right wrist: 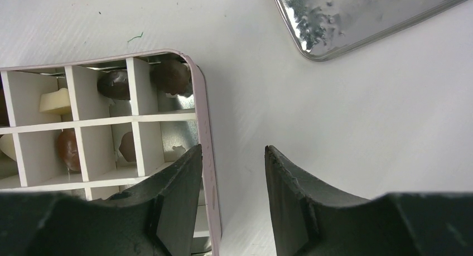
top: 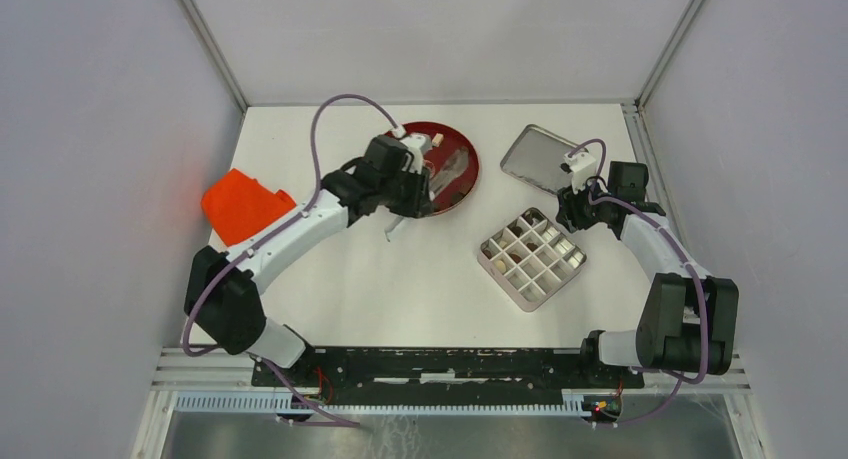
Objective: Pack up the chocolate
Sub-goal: Place the fake chocolate in the packing box, then pick up the fake chocolate from the plate.
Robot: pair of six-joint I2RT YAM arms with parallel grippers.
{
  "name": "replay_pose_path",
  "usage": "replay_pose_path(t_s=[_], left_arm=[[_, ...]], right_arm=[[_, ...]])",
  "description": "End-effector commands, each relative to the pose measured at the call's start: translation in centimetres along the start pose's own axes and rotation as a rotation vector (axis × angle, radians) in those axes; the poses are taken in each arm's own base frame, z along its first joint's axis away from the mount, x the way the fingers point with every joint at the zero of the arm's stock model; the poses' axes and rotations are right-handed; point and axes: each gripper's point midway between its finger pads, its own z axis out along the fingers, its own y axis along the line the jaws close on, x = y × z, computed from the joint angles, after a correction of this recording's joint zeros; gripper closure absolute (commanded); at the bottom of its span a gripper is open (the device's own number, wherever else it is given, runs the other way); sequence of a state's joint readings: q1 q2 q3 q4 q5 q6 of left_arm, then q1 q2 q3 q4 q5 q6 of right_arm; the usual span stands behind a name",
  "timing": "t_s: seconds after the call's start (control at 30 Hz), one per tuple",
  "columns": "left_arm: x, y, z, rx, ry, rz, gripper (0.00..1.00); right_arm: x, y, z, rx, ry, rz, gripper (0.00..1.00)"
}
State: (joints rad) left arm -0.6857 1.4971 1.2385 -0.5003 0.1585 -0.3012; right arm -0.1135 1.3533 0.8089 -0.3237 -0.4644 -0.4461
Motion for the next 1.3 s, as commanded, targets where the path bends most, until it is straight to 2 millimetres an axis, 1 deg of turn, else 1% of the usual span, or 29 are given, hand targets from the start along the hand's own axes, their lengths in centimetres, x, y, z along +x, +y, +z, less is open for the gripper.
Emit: replay_pose_path(t_s=[0.0, 0.07, 0.13, 0.27, 0.4, 0.63, 0.77, 0.9, 1.1, 1.27], left_arm=[[-2.8, 5.7, -1.1, -0.122, -0.079, -0.054, 0.62], [-3.3, 7.8, -0.3, -0.168, -0.079, -0.071, 0.62], [-3.7, 9.4, 0.8, -0.195, -0.072, -0.084, 0.62], [-4.2, 11.7, 2.9, -0.223, -0.040, -0.097, 0.62], [-4.8, 13.3, 3.9, -0.256, -0.019, -0.099, 0.62], [-5.4, 15.0, 5.9, -0.303, 0.010, -0.115, 0.61], [-6.1, 15.8, 6.4, -0.332, 0.014, -0.129, 0.60], [-7.3, 15.8, 6.9, -0.328, 0.009, -0.127, 0.60], [-7.5, 16.1, 7.7, -0.327, 0.042, -0.105, 0.59], [-7.6, 16.0, 8.3, -0.302, 0.073, -0.066, 0.58]], right_arm=[[-0.8, 0.0, -0.5, -0.004, -0.031, -0.025, 0.49], [-0.7, 0.0, -0.5, -0.004, -0.029, -0.026, 0.49], [-0.7, 0.0, -0.5, -0.003, -0.029, -0.028, 0.49], [-0.7, 0.1, -0.5, -0.007, -0.028, -0.030, 0.49], [-0.8, 0.1, -0.5, -0.008, -0.030, -0.034, 0.49], [-0.8, 0.1, -0.4, -0.013, -0.030, -0.038, 0.49], [-0.8, 0.1, -0.4, -0.013, -0.032, -0.041, 0.49], [-0.8, 0.1, -0.5, -0.014, -0.031, -0.041, 0.49], [-0.7, 0.1, -0.5, -0.014, -0.031, -0.042, 0.49], [-0.7, 0.2, -0.5, -0.018, -0.029, -0.042, 0.49]])
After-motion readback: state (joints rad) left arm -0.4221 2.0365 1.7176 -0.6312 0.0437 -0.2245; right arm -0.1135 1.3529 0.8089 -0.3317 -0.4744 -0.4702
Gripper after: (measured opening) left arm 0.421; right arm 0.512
